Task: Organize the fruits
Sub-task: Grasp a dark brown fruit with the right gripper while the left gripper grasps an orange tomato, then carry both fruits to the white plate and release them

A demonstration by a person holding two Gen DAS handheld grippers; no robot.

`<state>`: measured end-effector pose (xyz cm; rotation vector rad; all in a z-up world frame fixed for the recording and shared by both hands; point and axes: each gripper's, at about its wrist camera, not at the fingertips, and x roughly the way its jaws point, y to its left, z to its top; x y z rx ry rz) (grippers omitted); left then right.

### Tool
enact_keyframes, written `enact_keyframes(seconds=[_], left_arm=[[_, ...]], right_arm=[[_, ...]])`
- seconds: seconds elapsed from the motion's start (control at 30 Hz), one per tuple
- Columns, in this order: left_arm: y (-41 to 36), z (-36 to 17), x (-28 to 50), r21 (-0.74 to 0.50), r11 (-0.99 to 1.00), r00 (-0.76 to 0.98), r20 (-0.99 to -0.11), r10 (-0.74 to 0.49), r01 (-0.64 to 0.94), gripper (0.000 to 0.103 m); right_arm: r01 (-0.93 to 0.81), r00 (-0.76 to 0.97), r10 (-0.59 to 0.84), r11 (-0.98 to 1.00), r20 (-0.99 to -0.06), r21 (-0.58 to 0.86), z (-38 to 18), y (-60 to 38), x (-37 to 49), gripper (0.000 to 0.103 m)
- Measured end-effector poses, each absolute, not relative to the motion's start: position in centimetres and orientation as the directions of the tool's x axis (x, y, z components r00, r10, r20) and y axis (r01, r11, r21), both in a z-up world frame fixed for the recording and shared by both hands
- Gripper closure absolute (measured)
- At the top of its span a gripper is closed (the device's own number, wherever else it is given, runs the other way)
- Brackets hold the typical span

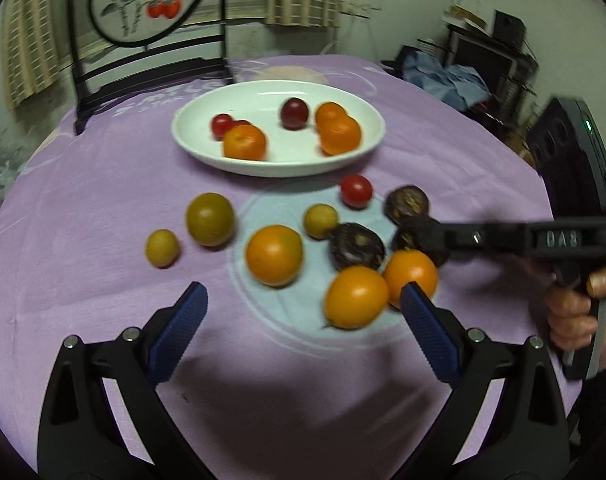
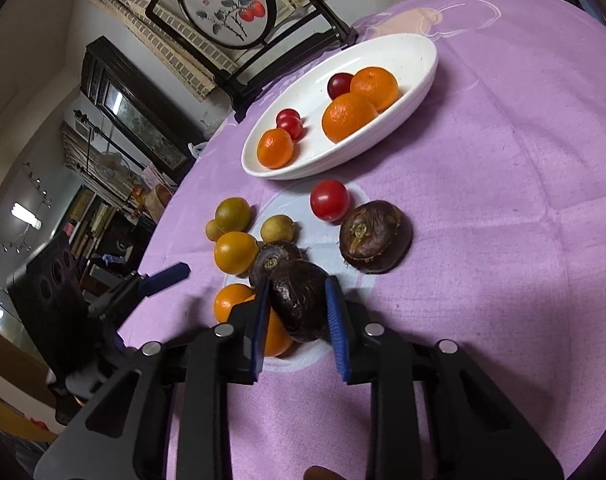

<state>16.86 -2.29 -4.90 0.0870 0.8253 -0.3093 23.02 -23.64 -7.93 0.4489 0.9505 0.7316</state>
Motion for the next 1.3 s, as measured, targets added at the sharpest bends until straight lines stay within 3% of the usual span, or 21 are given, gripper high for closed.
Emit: enact_keyframes(seconds=[0.1, 0.27, 0.73, 0.87, 1.13, 1.3], left_arm=[[-3.1, -4.9, 16.5, -0.037, 0.935, 0.627, -0.732, -0.266, 0.353, 0.011], [-2.8, -5.5, 17.3, -0.098, 0.921, 0.573, -0.756, -0.315, 0.376, 0.046], [-4.6, -6.1, 17.1, -0.086, 0.858, 0.504, -0.778, -0.375, 0.506, 0.053], [-4.0, -6.4, 17.7, -0.108, 0.873, 0.494, -0.789, -0.366, 0.475, 0.065], [-3.7, -6.1, 17.5, -0.134, 0.871, 0.502, -0.771, -0.391, 0.474, 0.066], [-2.1, -4.0, 18.3, -0.222, 0.872, 0.541, -0.710, -0.452, 0.437, 0.066]], right_arm=[[-0.363, 0.379, 0.732, 0.680, -0.566, 0.637, -7.8, -23.7, 23.0, 0.075], [-0.362, 0.381, 0.734, 0.678, -0.563, 0.639, -7.9, -23.7, 22.9, 0.075], [-0.355, 0.392, 0.759, 0.646, -0.520, 0.676, -7.7, -24.6, 22.9, 0.075], [-0.364, 0.398, 0.763, 0.641, -0.509, 0.676, -7.5, -24.5, 22.9, 0.075], [-0.377, 0.412, 0.765, 0.638, -0.495, 0.671, -7.1, -24.5, 22.8, 0.075], [-0.387, 0.414, 0.787, 0.607, -0.457, 0.694, -5.8, -24.5, 23.9, 0.075]])
